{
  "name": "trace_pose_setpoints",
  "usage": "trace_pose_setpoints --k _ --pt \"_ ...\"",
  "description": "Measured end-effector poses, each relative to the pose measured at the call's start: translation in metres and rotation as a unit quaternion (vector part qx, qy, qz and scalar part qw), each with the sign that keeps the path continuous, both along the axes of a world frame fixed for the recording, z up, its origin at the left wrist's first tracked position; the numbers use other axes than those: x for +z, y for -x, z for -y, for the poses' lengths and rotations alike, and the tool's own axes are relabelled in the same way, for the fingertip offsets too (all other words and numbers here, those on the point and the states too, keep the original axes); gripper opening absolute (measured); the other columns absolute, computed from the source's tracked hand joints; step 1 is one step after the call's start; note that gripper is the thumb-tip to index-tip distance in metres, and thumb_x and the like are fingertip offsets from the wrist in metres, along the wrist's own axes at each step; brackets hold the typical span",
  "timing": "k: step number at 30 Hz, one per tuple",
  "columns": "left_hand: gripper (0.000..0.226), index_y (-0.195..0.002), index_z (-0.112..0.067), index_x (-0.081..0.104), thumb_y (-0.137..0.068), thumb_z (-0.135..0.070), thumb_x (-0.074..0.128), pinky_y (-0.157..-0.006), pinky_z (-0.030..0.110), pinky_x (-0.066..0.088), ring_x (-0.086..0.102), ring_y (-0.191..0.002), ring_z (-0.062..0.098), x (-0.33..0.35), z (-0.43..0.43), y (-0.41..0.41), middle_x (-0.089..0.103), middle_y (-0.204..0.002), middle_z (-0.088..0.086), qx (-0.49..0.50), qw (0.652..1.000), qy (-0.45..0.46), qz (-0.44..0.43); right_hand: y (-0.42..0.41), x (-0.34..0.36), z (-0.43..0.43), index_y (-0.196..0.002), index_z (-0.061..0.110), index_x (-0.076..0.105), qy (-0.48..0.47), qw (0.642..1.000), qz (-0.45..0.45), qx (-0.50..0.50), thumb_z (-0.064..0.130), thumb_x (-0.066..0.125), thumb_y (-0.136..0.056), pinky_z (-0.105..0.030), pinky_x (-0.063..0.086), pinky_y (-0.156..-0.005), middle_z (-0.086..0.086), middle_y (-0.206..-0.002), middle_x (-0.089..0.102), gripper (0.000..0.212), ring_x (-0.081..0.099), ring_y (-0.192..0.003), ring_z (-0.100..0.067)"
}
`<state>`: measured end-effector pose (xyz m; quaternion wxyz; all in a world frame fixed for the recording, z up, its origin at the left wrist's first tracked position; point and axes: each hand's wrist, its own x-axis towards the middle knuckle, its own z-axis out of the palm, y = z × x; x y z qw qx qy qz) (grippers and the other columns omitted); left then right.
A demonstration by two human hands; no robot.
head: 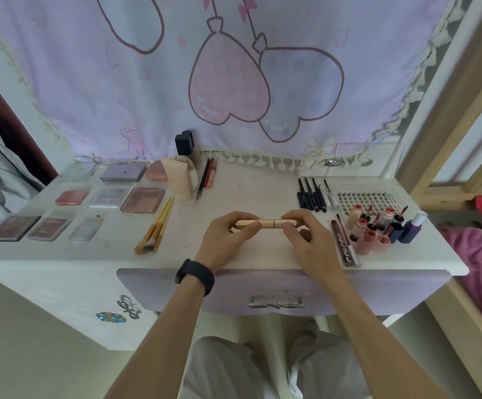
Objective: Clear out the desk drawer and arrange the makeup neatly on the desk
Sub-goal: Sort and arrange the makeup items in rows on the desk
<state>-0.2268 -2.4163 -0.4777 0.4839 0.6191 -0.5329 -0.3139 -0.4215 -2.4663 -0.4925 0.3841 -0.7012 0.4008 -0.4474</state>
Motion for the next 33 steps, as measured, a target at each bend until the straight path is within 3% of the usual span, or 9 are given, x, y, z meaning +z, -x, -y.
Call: trace_pose_setpoints --k 4,7,10,13,18,24,27,30,33 --pt "0.007 -0.097 -0.032 0.075 -0.091 -0.032 0.07 -0.063 0.009 0.043 0.055 -0.068 -0.005 0.003 0.0 -0.003 0.066 -0.075 -0.024 -0.016 1.0 -0.008 -0.025 0.0 0.005 0.0 -0.104 0.032 0.065 -0.026 1.0 0.004 -0.004 0.039 0.061 -0.099 -0.028 0.042 -0.05 0.009 -0.084 0.069 0.01 0.052 -0.055 -0.016" --pt "0.008 -0.098 -0.03 0.076 -0.092 -0.03 0.07 -0.057 0.01 0.042 0.054 -0.062 -0.005 0.004 0.001 -0.004 0.065 -0.072 -0.022 -0.013 0.999 -0.008 -0.046 0.0 0.008 0.002 -0.094 0.029 0.065 -0.057 0.998 -0.019 -0.012 0.063 0.051 -0.092 -0.015 0.039 -0.048 0.009 -0.068 0.071 0.036 0.052 -0.049 -0.001" --pt "0.008 -0.097 -0.031 0.075 -0.093 -0.034 0.069 -0.056 0.01 0.041 0.053 -0.058 -0.005 0.004 0.002 -0.004 0.065 -0.067 -0.02 -0.02 0.999 -0.026 -0.037 0.001 0.006 0.002 -0.092 0.028 0.064 -0.046 0.999 -0.024 -0.016 0.049 0.058 -0.096 -0.013 0.04 -0.051 0.011 -0.067 0.067 0.022 0.052 -0.052 0.0" --pt "0.01 -0.094 -0.033 0.074 -0.094 -0.038 0.066 -0.055 0.013 0.041 0.048 -0.055 -0.002 0.003 0.004 -0.004 0.062 -0.062 -0.016 -0.016 0.999 -0.041 -0.033 0.004 0.003 0.002 -0.101 0.029 0.062 -0.047 0.998 0.027 0.02 0.021 0.062 -0.1 -0.026 0.039 -0.049 0.006 -0.087 0.066 0.008 0.048 -0.054 -0.02" --pt "0.013 -0.096 -0.028 0.075 -0.095 -0.036 0.065 -0.051 0.012 0.039 0.046 -0.051 -0.001 0.002 0.003 -0.005 0.062 -0.06 -0.014 -0.012 0.998 -0.035 -0.057 0.001 0.011 0.001 -0.097 0.029 0.063 -0.082 0.997 0.003 -0.008 0.056 0.05 -0.097 -0.015 0.038 -0.048 0.007 -0.076 0.072 0.029 0.047 -0.048 -0.002" --pt "0.015 -0.095 -0.027 0.075 -0.094 -0.037 0.065 -0.053 0.012 0.038 0.046 -0.053 -0.001 0.001 0.004 -0.002 0.06 -0.059 -0.015 -0.005 0.998 -0.031 -0.05 0.003 0.005 0.0 -0.1 0.024 0.063 -0.066 0.997 0.046 -0.002 0.015 0.056 -0.101 -0.023 0.039 -0.049 0.007 -0.085 0.07 0.012 0.049 -0.052 -0.009" --pt "0.014 -0.094 -0.028 0.075 -0.094 -0.037 0.065 -0.052 0.012 0.039 0.046 -0.053 0.0 0.001 0.004 -0.002 0.06 -0.059 -0.014 -0.001 0.998 -0.027 -0.059 0.002 0.006 0.001 -0.109 0.027 0.061 -0.066 0.997 0.036 -0.009 0.03 0.056 -0.103 -0.022 0.043 -0.049 0.016 -0.09 0.069 0.008 0.052 -0.051 -0.009" --pt "0.013 -0.093 -0.028 0.075 -0.094 -0.038 0.066 -0.053 0.012 0.039 0.047 -0.053 0.0 0.002 0.003 -0.003 0.06 -0.059 -0.014 -0.001 0.998 -0.025 -0.063 -0.002 0.007 0.0 -0.093 0.028 0.062 -0.067 0.997 -0.024 -0.029 0.056 0.048 -0.098 -0.013 0.038 -0.048 0.014 -0.069 0.07 0.032 0.048 -0.046 0.001" --pt "0.013 -0.092 -0.028 0.075 -0.093 -0.038 0.066 -0.054 0.013 0.039 0.047 -0.054 0.0 0.003 0.003 -0.002 0.059 -0.058 -0.014 -0.001 0.998 -0.027 -0.054 -0.001 0.001 0.003 -0.094 0.031 0.061 -0.051 0.998 -0.024 -0.024 0.04 0.055 -0.102 -0.016 0.038 -0.049 0.013 -0.075 0.069 0.012 0.048 -0.05 -0.001"
